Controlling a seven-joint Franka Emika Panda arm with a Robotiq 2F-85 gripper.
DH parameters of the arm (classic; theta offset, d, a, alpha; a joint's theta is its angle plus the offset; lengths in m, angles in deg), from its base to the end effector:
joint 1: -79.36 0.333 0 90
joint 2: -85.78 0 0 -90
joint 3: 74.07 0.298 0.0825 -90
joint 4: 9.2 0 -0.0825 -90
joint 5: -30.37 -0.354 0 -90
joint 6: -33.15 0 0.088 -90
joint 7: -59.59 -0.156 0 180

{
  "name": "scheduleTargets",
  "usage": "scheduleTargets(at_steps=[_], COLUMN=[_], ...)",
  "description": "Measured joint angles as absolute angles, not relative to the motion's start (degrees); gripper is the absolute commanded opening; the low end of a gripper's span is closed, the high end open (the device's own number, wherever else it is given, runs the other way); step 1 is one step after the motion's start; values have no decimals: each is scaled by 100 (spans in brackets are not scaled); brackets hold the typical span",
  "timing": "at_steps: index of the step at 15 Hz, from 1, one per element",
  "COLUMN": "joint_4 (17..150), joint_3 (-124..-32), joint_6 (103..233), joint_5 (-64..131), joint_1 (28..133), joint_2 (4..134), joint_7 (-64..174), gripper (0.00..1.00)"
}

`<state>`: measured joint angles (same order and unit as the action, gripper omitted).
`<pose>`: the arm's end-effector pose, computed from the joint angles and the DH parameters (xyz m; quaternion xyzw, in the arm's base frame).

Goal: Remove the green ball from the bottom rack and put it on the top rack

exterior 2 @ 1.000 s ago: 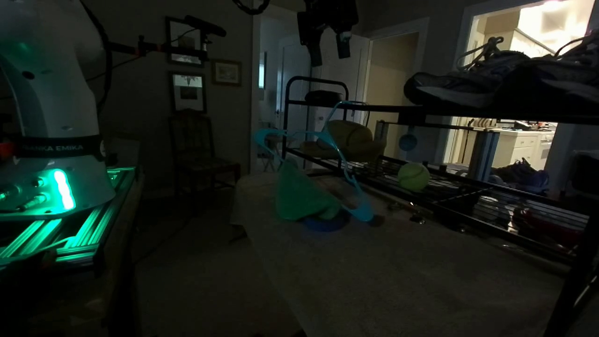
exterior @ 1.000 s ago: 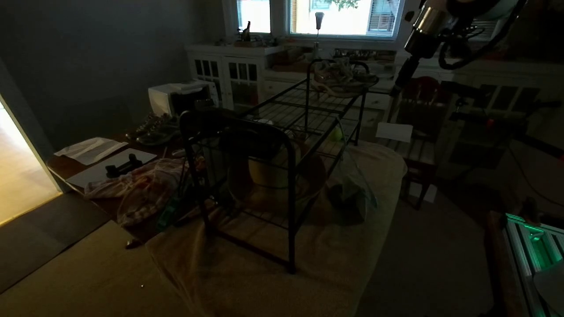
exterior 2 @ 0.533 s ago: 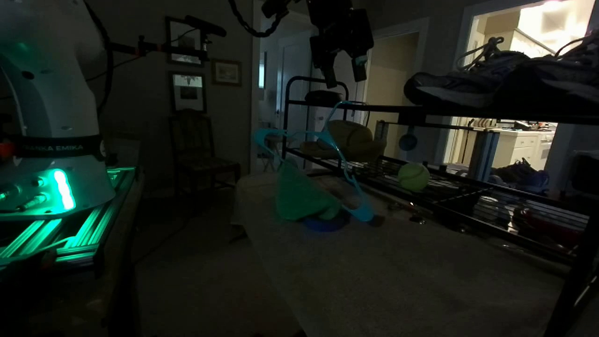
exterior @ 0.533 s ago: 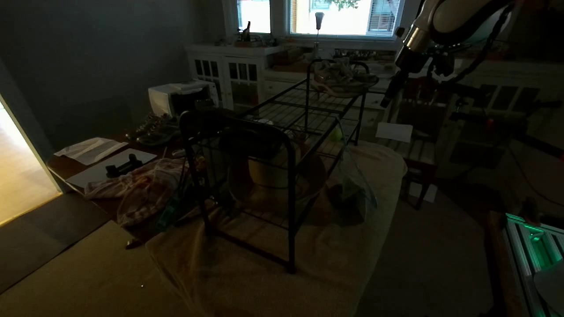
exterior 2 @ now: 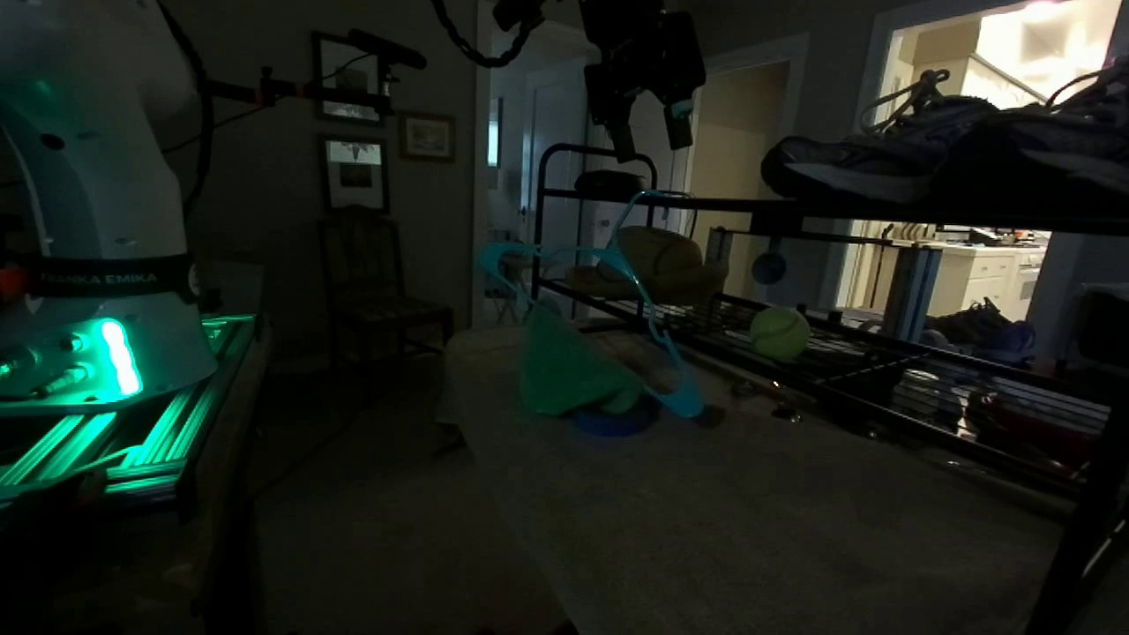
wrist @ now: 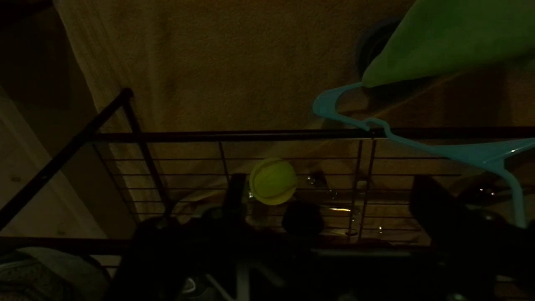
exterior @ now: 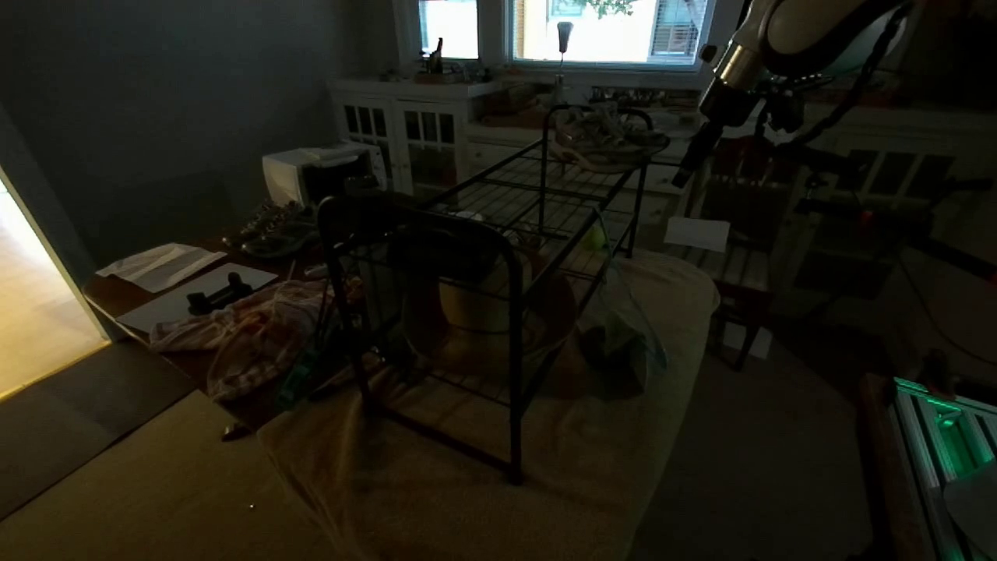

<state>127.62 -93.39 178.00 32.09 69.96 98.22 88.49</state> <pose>0.4318 -0.2376 0.3886 0.9847 0.0096 0.1628 0.0609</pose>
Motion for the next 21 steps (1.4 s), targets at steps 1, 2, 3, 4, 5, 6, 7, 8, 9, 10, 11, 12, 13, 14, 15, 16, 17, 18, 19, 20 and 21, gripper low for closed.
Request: scheduleTargets(at_steps=[1,2,3,4,5,6,7,8,9,10,11,12,13,14,15,16,17,18,19,20,21], joint_4=[12779,12815,12858,12920,12979,13021,13055,13078,13082,13078,13070,13052,13021,12982,12921,12851,12764,12673,12576,12477,12376], joint_3=[-9347,-9368,-9397,-9436,-9475,-9524,-9578,-9624,-9656,-9672,-9676,-9677,-9676,-9675,-9676,-9676,-9675,-9672,-9664,-9646,-9619], joint_6=[17950,18181,18428,18712,18976,19120,19189,19249,19284,19291,19307,19311,19311,19311,19311,19311,19311,19311,19311,19312,19312], joint_5=[3182,3163,3107,2995,2830,2611,2352,2045,1721,1451,1193,926,675,428,184,-57,-337,-616,-880,-1153,-1437], joint_1=[6996,6996,6996,6999,7003,7028,7068,7113,7151,7173,7187,7197,7201,7201,7197,7187,7177,7159,7131,7095,7053], joint_2=[9788,9727,9642,9539,9421,9310,9203,9106,9005,8923,8844,8770,8686,8599,8499,8390,8279,8166,8055,7947,7839], joint_7=[8919,9018,9171,9374,9601,9826,10079,10383,10709,10976,11238,11465,11678,11890,12108,12320,12580,12843,13095,13348,13600], gripper=[100,100,100,100,100,100,100,100,100,100,100,100,100,100,100,100,100,100,100,100,100])
